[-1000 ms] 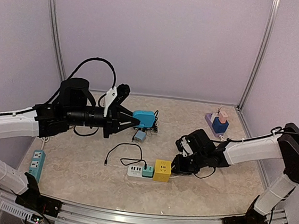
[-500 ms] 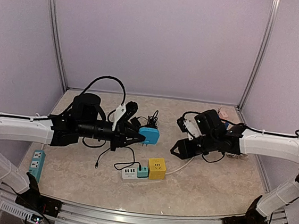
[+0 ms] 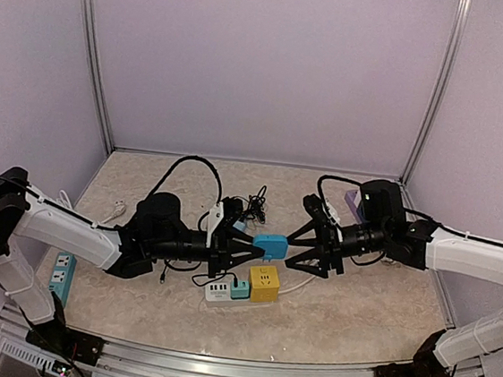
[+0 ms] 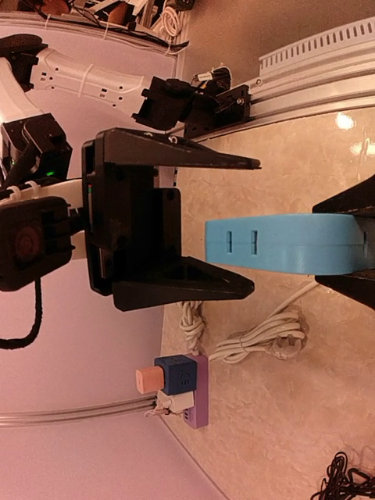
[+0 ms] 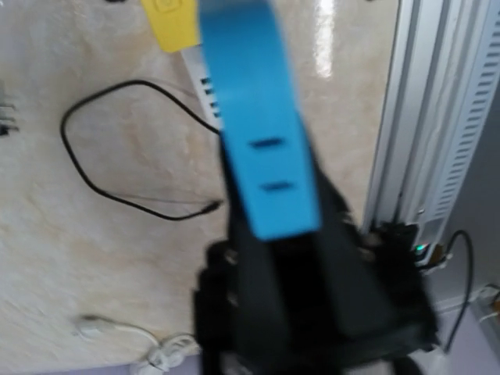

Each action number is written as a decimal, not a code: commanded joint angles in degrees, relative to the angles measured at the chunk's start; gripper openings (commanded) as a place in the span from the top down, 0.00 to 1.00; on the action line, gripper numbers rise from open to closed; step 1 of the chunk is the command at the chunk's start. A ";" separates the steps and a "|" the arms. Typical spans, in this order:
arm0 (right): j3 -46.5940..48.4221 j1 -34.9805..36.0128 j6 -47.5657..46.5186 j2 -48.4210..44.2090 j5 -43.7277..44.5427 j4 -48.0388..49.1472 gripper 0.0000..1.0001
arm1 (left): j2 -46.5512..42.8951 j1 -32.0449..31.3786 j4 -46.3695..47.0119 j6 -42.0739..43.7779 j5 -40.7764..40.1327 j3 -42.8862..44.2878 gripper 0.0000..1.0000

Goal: Insert the plug
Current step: Adjust the socket at the center of the board, then insert the plug into the socket.

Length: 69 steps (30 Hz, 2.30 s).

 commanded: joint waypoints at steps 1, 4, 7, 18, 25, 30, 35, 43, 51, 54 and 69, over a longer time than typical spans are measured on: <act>-3.50 -1.38 -6.13 -0.90 -7.45 3.89 0.36 | 3.14 -0.25 8.54 0.81 -0.31 -0.41 1.00; -4.42 -1.88 -5.98 -0.84 -6.25 5.61 0.38 | 6.35 -0.52 9.38 -0.42 0.97 1.40 1.00; -5.89 -2.13 -5.15 -0.35 -5.54 9.77 0.43 | 9.08 -0.54 14.75 -1.01 0.30 0.45 1.00; -7.61 -2.17 -1.06 3.79 -7.76 18.20 0.74 | 11.17 -2.22 13.90 0.56 -2.08 1.15 1.00; -8.68 -2.10 -0.20 5.28 -8.87 22.89 0.95 | 8.71 -2.12 10.60 1.77 -2.50 -1.04 1.00; -5.81 -0.72 -2.96 10.16 -9.09 20.51 1.00 | 8.12 -2.66 11.49 1.12 -4.65 -2.76 1.00; -4.01 0.29 -3.65 14.08 -8.40 21.88 1.00 | 7.55 -2.98 12.09 1.92 -8.63 -5.30 1.00; -1.92 2.21 -8.93 13.63 -5.39 18.58 1.00 | 8.16 -3.49 12.29 4.29 -7.71 -4.95 1.00; -3.11 2.32 -6.09 17.19 -5.24 22.83 1.00 | 12.35 -3.80 11.05 4.13 -6.51 -1.92 1.00; -3.02 2.38 -6.51 17.55 -5.40 22.29 1.00 | 12.91 -3.76 13.13 3.23 -5.06 -2.24 1.00; -3.73 2.40 -6.49 16.13 -3.11 21.44 1.00 | 16.35 -3.85 10.65 3.62 -5.91 1.15 1.00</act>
